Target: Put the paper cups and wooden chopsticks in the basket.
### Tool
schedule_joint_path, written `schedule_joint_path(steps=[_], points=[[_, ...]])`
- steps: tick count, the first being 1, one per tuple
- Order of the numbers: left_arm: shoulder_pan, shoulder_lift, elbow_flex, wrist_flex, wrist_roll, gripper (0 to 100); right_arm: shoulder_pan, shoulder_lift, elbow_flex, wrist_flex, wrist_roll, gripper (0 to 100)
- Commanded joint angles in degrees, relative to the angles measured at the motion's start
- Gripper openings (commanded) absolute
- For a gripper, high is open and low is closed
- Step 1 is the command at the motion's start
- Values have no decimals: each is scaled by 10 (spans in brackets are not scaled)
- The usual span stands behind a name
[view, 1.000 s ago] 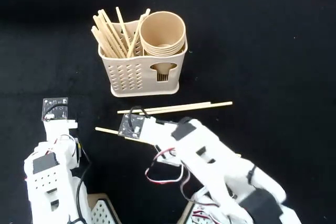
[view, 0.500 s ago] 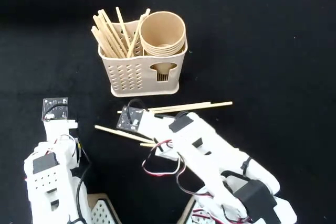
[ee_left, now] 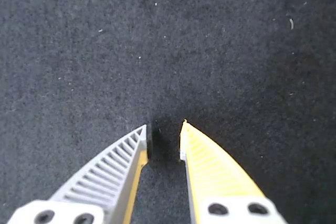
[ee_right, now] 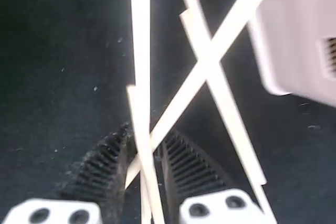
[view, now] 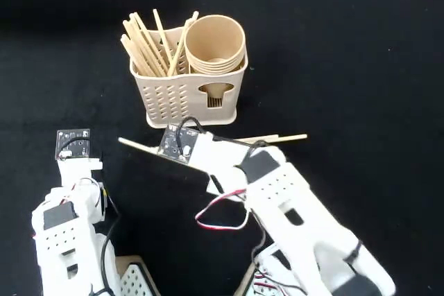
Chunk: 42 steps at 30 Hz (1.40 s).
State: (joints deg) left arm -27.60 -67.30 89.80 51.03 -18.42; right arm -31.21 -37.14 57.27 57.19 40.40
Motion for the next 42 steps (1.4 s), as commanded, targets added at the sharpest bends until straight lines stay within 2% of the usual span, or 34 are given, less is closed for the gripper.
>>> schedule_joint_path(steps=[1,10,15,23,32,39,42], points=[[-5,1,1,-12,-3,123,-5,-40,4,-36,-31,12],[-5,1,1,-12,-3,123,-28,-12,89,-215,-56,12],[-5,1,1,-12,-3,123,-32,-12,112,-288,-143,12],[-5,1,1,-12,-3,123,-33,-13,82,-287,-167,12],[-5,1,1,-12,-3,123,-113,-37,68,-287,-167,12],[-5,1,1,-12,-3,123,-105,-131,58,-287,-169,12],[-5,1,1,-12,-3,123,-98,-169,56,-287,-197,12]])
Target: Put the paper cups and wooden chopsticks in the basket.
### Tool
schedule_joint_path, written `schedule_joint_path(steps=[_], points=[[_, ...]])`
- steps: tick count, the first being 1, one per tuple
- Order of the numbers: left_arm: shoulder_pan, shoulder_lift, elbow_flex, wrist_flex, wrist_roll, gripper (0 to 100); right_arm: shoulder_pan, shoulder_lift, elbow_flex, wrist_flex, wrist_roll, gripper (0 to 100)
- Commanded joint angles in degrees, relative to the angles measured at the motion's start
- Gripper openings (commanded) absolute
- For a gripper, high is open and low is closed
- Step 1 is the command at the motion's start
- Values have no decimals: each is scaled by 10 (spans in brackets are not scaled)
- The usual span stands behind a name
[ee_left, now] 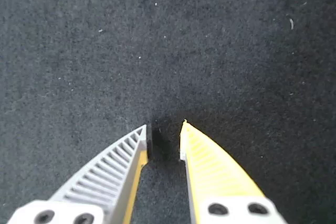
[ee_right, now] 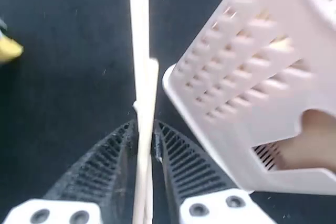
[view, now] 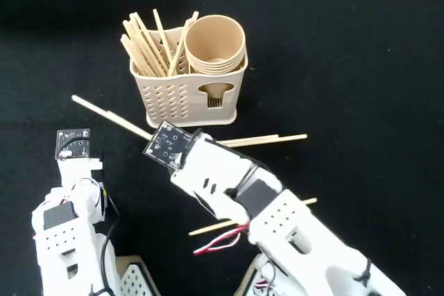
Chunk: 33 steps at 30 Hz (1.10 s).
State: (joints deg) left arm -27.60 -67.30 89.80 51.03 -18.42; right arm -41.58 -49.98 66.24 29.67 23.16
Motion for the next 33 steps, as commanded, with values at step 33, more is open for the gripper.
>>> schedule_joint_path(steps=[33], points=[[-5,1,1,-12,-3,123,83,169,-531,-16,-206,13]])
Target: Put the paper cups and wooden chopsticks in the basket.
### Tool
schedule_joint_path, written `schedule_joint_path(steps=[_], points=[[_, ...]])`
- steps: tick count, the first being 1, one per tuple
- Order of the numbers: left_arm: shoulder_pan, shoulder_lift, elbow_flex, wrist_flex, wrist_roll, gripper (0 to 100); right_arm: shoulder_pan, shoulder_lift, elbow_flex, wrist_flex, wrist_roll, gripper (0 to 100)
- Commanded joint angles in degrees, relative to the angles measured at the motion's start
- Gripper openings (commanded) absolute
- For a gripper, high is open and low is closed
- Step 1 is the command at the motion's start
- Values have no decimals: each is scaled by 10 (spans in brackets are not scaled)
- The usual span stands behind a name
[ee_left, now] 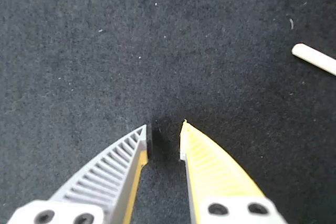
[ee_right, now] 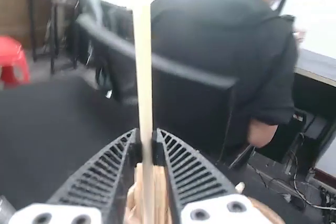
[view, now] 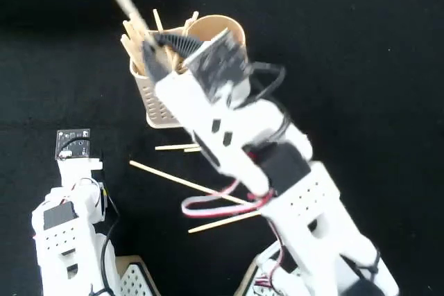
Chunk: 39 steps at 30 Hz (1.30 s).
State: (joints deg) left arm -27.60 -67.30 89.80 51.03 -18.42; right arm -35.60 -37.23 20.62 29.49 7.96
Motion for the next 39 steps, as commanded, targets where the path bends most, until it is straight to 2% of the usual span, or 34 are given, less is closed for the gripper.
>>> schedule_joint_path(steps=[1,5,17,24,30,39], points=[[-5,1,1,-12,-3,123,26,58,-91,-14,-70,13],[-5,1,1,-12,-3,123,30,103,-133,-14,-109,13],[-5,1,1,-12,-3,123,24,197,-135,-74,-104,13],[-6,1,1,-11,-3,123,22,205,-15,-208,-26,12],[-6,1,1,-11,-3,123,26,209,90,-331,-17,12],[-6,1,1,-11,-3,123,41,209,156,-354,-17,13]])
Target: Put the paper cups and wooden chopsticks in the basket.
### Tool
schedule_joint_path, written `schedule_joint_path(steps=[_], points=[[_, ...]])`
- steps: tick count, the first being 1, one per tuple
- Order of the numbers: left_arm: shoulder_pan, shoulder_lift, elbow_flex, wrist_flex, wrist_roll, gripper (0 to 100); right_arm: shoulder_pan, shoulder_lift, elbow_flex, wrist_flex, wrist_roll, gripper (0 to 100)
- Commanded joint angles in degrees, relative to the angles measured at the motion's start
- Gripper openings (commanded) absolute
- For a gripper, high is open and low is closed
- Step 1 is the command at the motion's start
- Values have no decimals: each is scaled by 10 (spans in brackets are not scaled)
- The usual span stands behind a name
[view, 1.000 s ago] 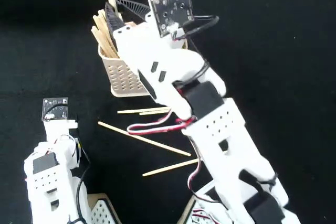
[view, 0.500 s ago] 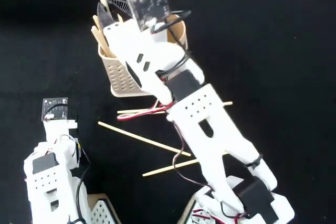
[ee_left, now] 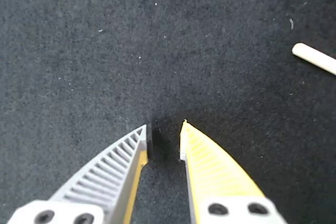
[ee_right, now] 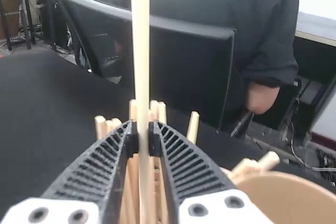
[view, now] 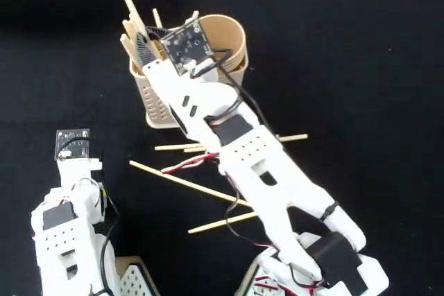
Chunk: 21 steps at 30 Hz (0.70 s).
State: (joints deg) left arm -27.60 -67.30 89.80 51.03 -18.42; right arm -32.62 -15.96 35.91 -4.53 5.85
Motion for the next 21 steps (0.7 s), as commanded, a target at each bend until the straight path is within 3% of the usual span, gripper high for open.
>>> schedule_joint_path(steps=[1,4,9,21], points=[[-6,1,1,-11,-3,123,12,-4,8,-14,5,14],[-6,1,1,-11,-3,123,14,-3,14,-10,5,20],[-6,1,1,-11,-3,122,12,-4,11,25,3,160],[-6,1,1,-11,-3,122,11,-86,0,70,5,114]])
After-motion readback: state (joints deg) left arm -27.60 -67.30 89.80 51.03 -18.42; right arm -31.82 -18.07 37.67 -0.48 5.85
